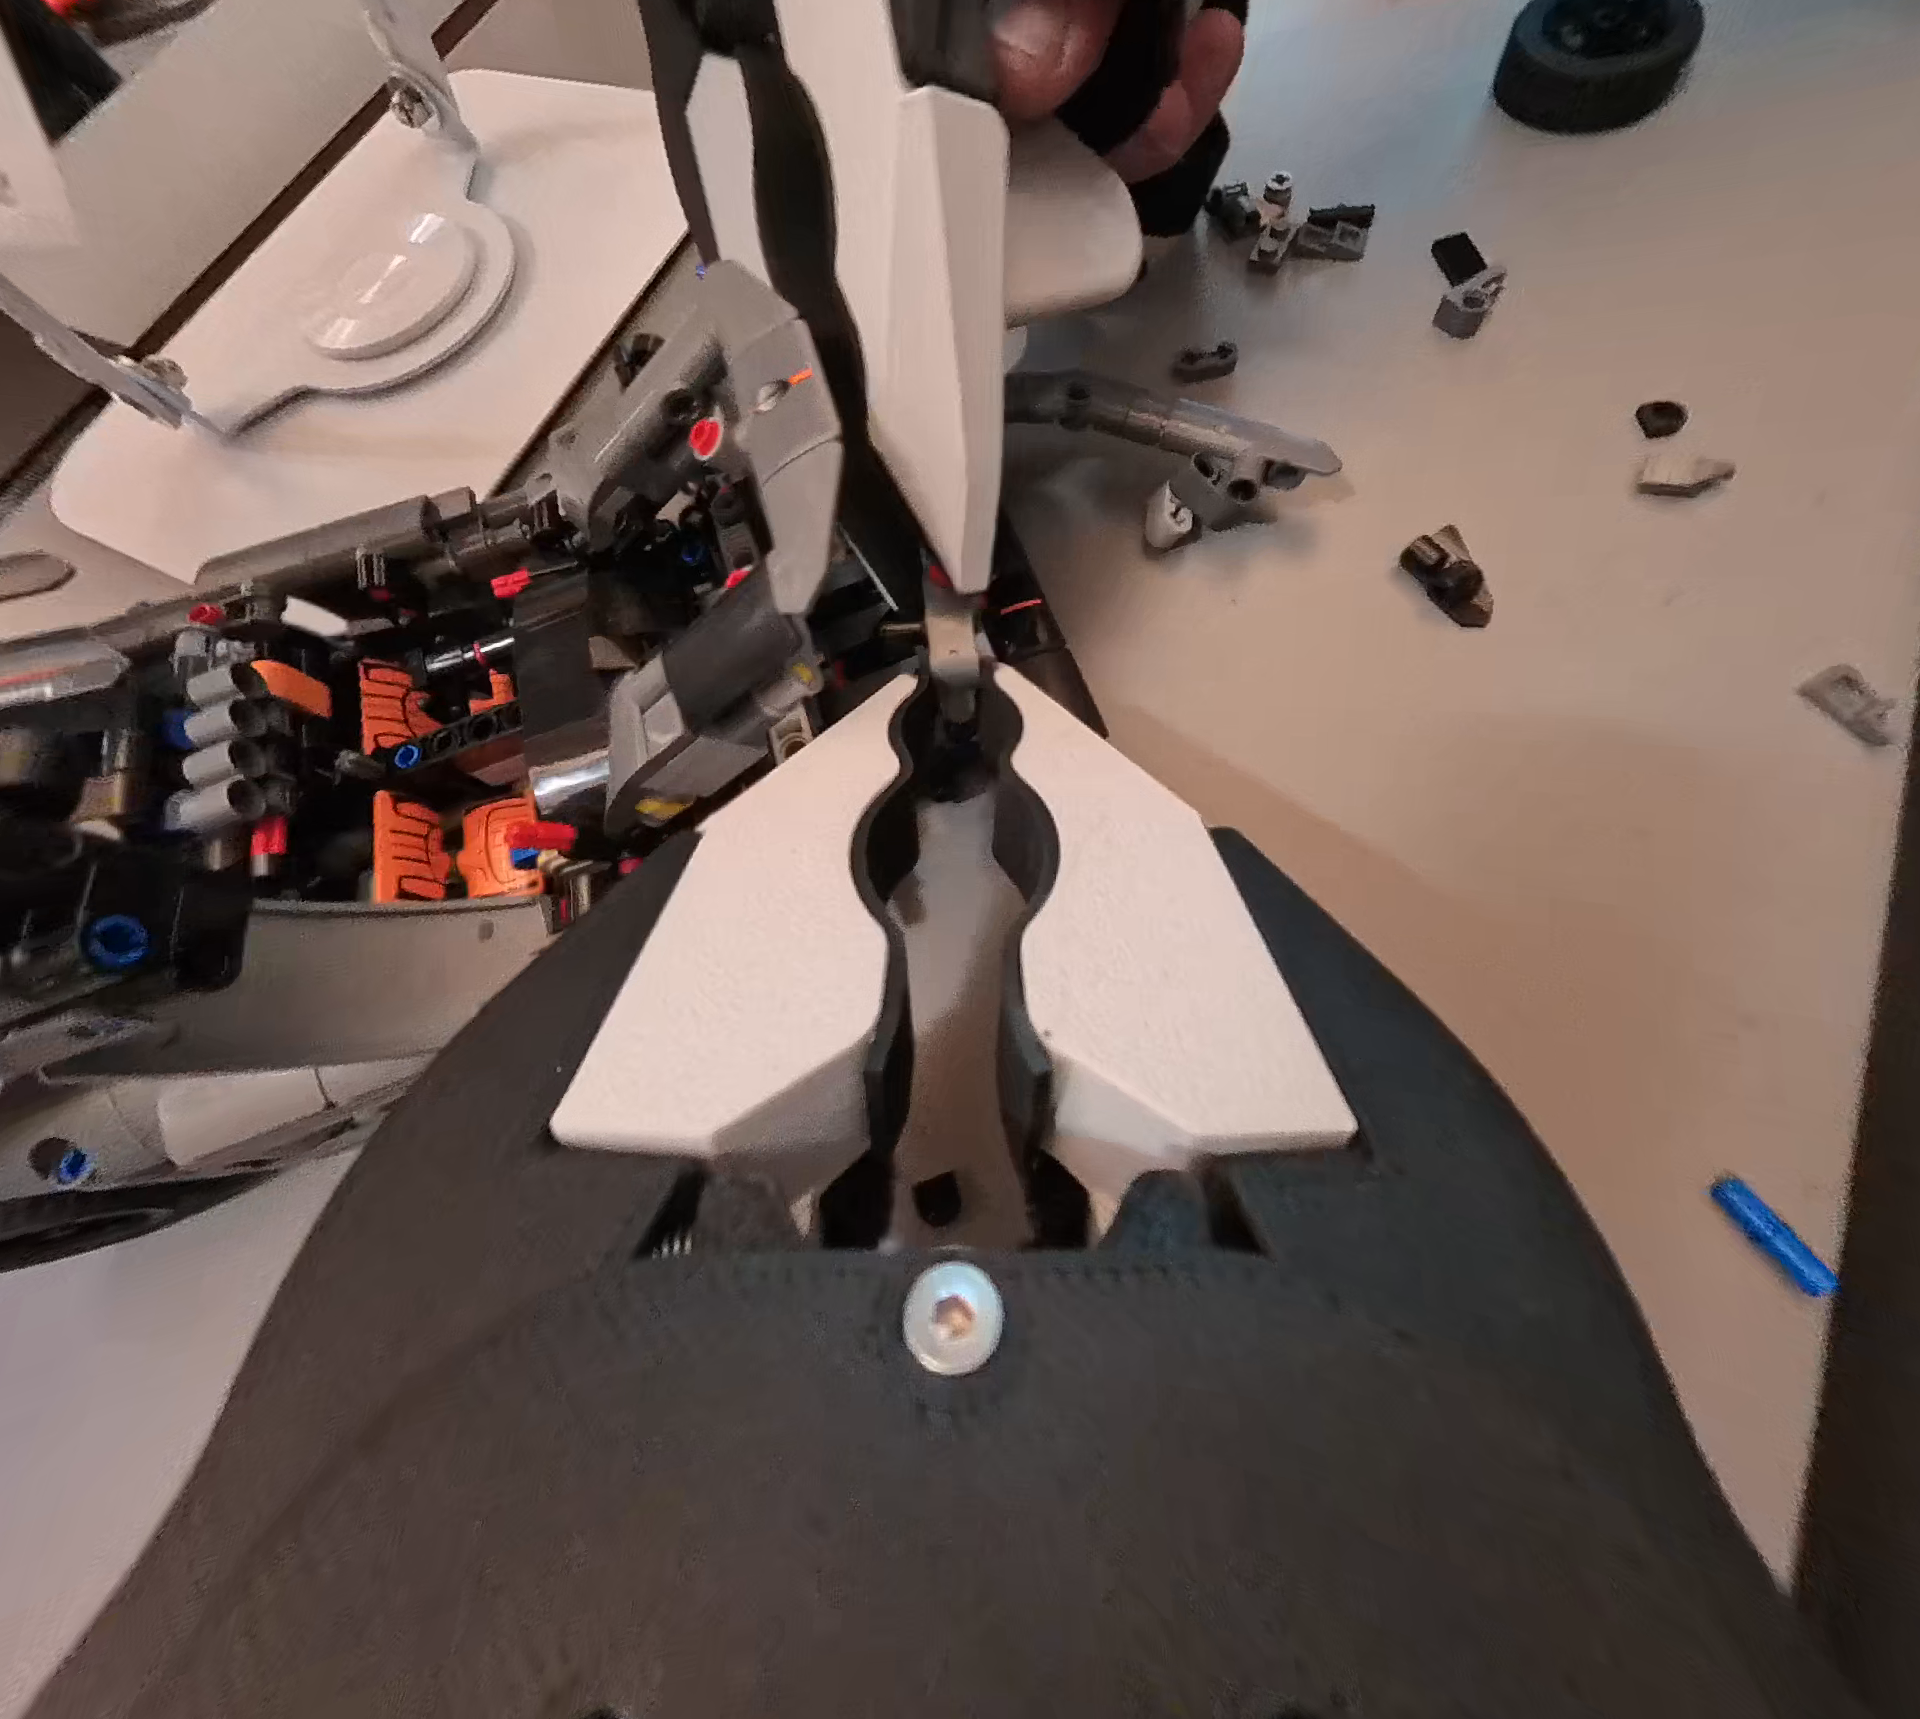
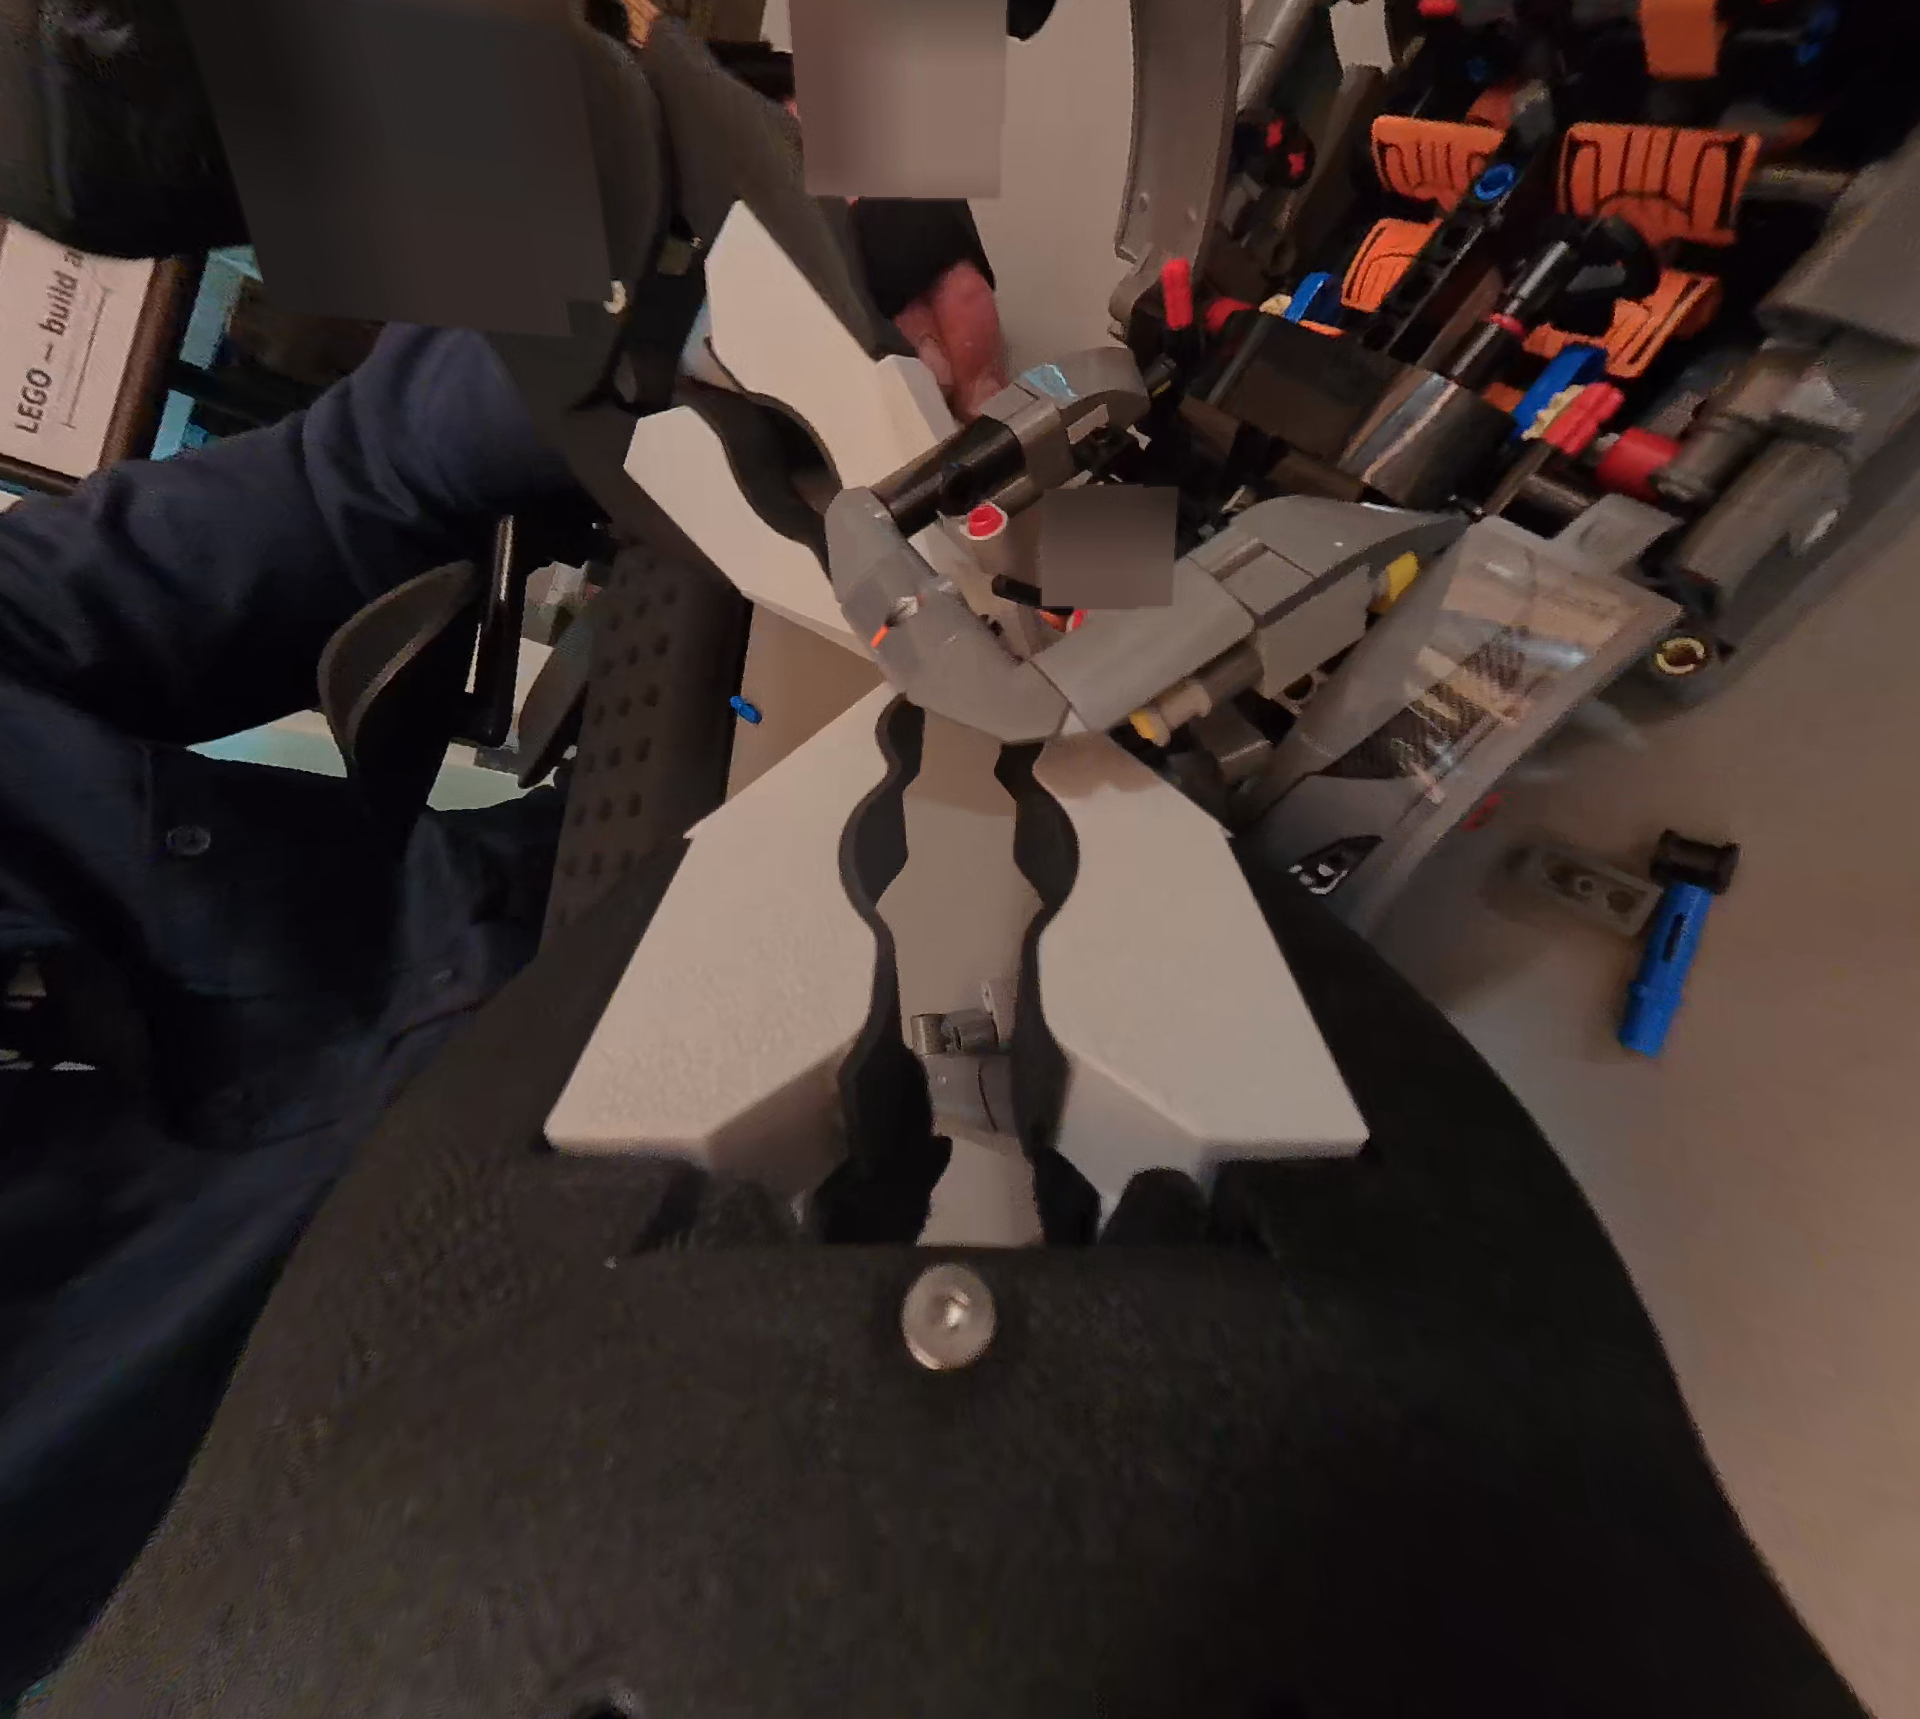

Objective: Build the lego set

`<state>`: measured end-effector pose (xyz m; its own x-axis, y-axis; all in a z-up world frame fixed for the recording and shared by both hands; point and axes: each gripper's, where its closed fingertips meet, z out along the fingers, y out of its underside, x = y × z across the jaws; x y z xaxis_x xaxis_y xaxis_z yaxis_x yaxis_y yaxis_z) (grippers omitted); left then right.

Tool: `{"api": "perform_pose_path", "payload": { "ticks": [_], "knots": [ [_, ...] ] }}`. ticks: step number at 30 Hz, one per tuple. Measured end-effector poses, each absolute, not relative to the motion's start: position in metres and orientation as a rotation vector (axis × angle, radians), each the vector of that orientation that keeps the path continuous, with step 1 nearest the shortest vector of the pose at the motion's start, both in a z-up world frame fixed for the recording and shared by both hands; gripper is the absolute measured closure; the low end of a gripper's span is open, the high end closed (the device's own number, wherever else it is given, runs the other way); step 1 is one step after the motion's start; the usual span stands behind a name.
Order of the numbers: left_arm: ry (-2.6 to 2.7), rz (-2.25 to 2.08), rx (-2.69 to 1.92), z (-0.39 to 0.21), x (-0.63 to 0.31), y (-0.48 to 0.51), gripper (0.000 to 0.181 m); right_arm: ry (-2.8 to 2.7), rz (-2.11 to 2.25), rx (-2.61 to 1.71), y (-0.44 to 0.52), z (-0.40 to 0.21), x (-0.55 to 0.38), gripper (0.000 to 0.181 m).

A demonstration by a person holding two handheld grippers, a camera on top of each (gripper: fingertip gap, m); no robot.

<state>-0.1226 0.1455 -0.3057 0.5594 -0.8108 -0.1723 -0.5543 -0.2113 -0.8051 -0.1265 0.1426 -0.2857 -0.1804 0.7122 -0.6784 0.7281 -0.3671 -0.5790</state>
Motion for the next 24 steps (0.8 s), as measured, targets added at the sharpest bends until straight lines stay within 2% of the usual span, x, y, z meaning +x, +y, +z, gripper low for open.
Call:
{"api": "perform_pose_path", "payload": {
  "ticks": [8, 11, 17, 24],
  "knots": [
    [1.018, -0.502, -1.953, -0.305, -0.125, 0.147, 0.177, 2.282, -1.399, 1.982, 0.149, -0.295, -0.118, 0.162],
    [1.017, -0.504, -1.954, -0.305, -0.126, 0.147, 0.177, 2.505, -1.324, 1.927, 0.147, -0.294, -0.119, 0.169],
    [1.037, -0.446, -1.938, -0.306, -0.126, 0.148, 0.175, 3.011, -1.086, 1.767, 0.150, -0.289, -0.116, 0.170],
    [1.059, -0.394, -1.943, -0.310, -0.124, 0.150, 0.175, 3.734, -0.411, 1.427, 0.157, -0.286, -0.118, 0.167]
  ]
}}
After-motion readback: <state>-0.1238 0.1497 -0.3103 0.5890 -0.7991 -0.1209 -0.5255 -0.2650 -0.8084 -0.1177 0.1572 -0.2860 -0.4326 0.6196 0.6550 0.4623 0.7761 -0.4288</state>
